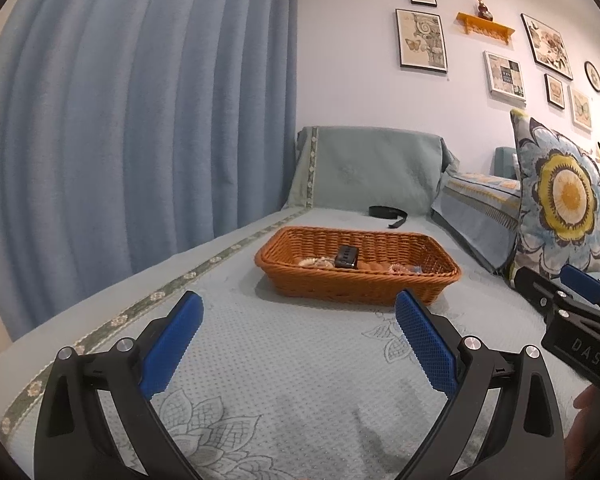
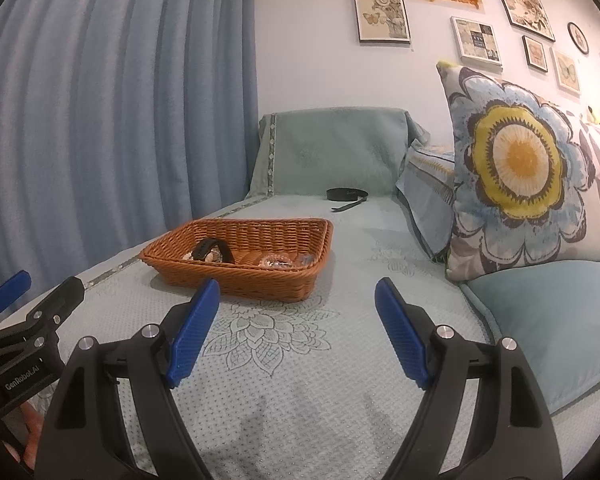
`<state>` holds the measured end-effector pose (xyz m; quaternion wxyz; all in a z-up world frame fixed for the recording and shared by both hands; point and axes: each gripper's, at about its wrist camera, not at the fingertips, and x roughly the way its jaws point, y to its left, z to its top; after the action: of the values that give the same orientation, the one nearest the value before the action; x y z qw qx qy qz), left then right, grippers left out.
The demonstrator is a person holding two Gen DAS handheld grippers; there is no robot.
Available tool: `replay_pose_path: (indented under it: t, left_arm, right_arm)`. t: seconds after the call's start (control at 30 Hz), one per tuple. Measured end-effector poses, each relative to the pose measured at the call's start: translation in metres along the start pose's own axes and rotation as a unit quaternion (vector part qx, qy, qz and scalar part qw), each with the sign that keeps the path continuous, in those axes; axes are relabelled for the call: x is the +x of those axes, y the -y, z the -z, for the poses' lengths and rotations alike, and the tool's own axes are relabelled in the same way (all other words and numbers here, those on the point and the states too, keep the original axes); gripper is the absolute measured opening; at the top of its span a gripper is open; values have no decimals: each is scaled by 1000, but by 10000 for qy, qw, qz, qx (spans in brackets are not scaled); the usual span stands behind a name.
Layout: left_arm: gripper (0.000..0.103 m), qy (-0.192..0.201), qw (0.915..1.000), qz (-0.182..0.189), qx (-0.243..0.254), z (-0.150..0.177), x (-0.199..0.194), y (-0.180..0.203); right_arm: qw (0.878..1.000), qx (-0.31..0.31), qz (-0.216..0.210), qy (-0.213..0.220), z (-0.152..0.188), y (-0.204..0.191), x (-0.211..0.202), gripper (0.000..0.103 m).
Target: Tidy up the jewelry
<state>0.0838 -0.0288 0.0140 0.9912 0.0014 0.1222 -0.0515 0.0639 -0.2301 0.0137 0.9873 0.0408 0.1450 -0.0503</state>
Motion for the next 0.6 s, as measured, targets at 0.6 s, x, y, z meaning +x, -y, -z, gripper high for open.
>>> replay_pose_path:
  t: [0.6]
  left_arm:
    - [94,-36,10000,-5,23,0,-1,2]
  right_arm:
    - [9999,-91,101,100,0,-4,-3,76]
